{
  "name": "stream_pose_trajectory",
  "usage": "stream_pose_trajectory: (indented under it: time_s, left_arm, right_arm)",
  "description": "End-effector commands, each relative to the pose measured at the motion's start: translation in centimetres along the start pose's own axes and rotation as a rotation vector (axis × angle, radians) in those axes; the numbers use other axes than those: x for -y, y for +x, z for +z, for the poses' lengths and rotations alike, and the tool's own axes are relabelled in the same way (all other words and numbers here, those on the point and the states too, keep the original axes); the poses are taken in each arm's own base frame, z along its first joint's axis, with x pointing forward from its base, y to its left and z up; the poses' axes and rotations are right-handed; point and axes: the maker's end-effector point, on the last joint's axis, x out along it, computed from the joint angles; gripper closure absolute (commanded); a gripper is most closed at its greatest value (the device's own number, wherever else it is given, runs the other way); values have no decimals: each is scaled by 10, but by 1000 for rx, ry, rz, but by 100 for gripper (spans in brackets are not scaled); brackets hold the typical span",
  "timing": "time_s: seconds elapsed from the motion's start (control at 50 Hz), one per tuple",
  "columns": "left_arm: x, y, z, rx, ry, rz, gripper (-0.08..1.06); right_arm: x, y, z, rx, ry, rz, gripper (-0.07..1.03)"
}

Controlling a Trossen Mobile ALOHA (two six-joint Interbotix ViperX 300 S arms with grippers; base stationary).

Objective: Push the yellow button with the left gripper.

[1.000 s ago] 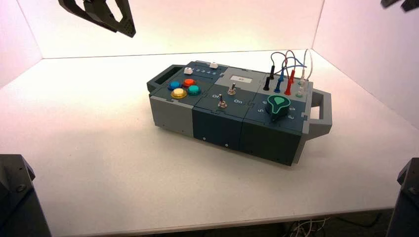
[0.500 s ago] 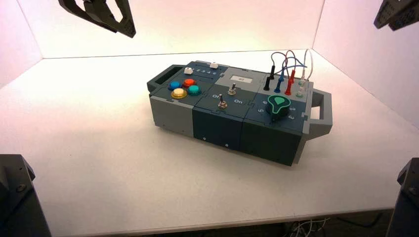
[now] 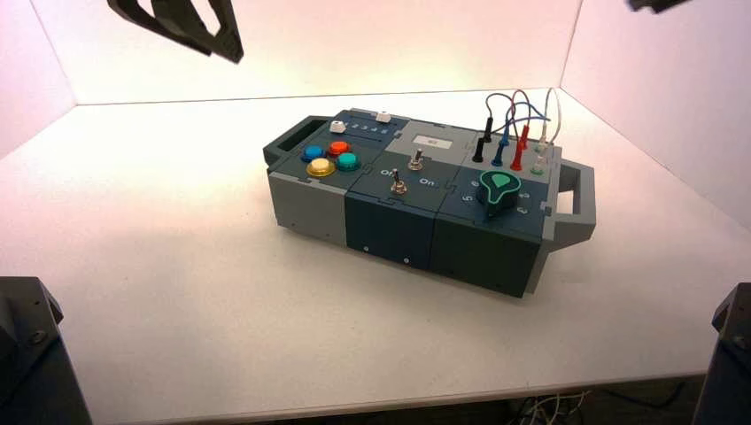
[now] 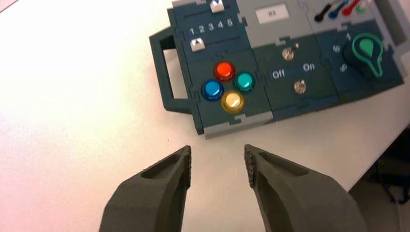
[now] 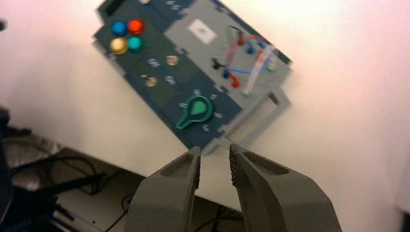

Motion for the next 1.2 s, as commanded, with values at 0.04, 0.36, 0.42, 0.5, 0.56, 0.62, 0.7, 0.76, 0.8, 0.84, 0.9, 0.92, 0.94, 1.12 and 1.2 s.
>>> stream_pose_trajectory:
  time_s: [0.04,0.36,0.42,0.5,0.56,0.62,0.7,0.76,0.8,0.84,0.9,0.92,0.94,1.12,1.2]
  left_arm:
    - [-22,-14,21,72,-74,56,40]
    - [-19,-18,22,76,-73,43,43]
    - [-16,-16,21,69,-65,33,48]
    - [-13,-13,19,48,-60,25,59]
    - [-13,-11,18,36,-59,23,68]
    - [-13,-9,18,18,-60,19,78]
    - [-13,-8,21,-14,-60,12,88]
    - [-13,-8,25,-40,-61,5,93]
    - [-13,-8,27,-61,-61,0,96]
    - [-11,-6,31,-91,-55,-11,99]
    - [-10,-1,34,-124,-44,-20,100]
    - [-10,1,35,-133,-38,-24,100]
    - [-8,4,36,-144,-34,-28,100]
    - [8,32,34,-227,23,-68,100]
    - [18,50,32,-254,50,-86,100]
  right_arm:
    - [-11,3,25,-13,-52,22,62]
    - [-9,-4,67,39,-115,-28,62]
    - [-5,-9,73,58,-124,-57,62]
    - [1,-18,82,85,-134,-95,62]
    - [5,-23,87,99,-136,-113,62]
    - [8,-28,92,117,-125,-126,62]
    - [11,-31,95,127,-116,-132,62]
    - [12,-30,96,135,-114,-135,62]
    - [13,-29,97,142,-112,-137,62]
    - [14,-26,96,145,-112,-137,62]
    - [15,-21,95,154,-112,-138,62]
    - [15,-20,94,153,-111,-138,62]
    - [16,-19,93,154,-112,-139,62]
    - [26,-2,83,153,-139,-180,62]
    - [32,6,77,148,-153,-203,62]
